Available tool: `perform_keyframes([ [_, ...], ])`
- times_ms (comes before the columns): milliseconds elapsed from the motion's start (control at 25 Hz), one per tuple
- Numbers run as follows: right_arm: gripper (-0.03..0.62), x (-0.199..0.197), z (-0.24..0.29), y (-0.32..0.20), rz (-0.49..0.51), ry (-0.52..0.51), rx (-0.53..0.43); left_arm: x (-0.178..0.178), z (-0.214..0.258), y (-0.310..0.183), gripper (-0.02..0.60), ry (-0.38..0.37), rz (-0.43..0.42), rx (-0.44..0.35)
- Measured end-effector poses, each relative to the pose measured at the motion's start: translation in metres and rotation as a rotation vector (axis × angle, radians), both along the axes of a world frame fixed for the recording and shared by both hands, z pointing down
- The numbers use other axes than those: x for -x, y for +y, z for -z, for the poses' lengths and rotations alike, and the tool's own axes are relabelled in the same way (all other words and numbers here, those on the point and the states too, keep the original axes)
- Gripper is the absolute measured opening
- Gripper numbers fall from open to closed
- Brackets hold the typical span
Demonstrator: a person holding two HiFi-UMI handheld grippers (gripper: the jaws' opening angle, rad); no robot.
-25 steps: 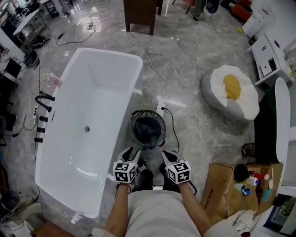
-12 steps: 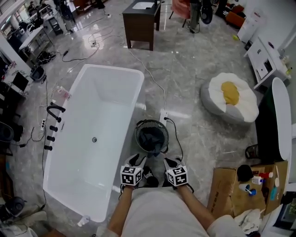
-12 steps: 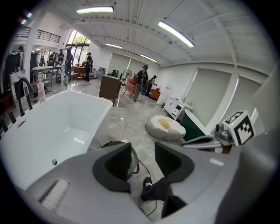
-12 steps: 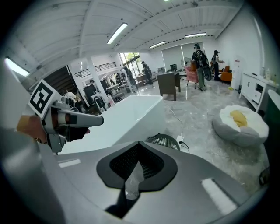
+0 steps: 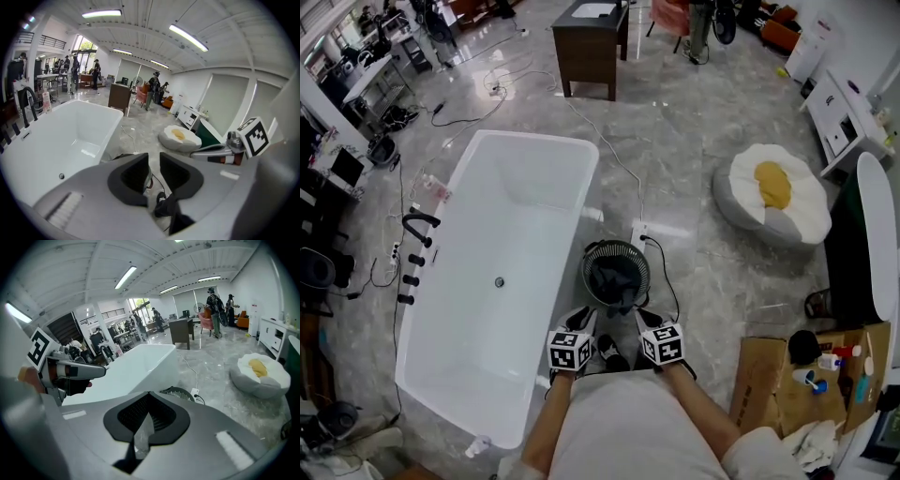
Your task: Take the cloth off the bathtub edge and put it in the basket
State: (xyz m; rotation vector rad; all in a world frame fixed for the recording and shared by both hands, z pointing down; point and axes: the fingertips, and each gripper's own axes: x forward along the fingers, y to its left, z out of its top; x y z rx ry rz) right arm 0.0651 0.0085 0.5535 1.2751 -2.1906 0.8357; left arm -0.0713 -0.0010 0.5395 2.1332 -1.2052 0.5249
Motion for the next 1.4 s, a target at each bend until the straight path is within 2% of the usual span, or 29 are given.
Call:
perform_keyframes([
  [200,0.002,0.008,0.003,-0.004,0.009,-0.011,-0.009,0.006,0.004,-0.005,0.058,0.008,0.003,-0.002],
  [480,0.002,0.008,0.009,-0.01,0.003,-0.011,-0.021,0.004,0.011,-0.007,0.057,0.03,-0.017,-0.007],
  [760,0.002,0.014,0.011,-0.007,0.056,0.019,-0.041,0.004,0.008,-0.005,0.057,0.036,-0.024,-0.001],
  [1400,0.002,0.011,0.013,0.001,0.047,0.027,-0.047,0.001,0.006,0.0,0.057,0.016,-0.029,-0.004],
])
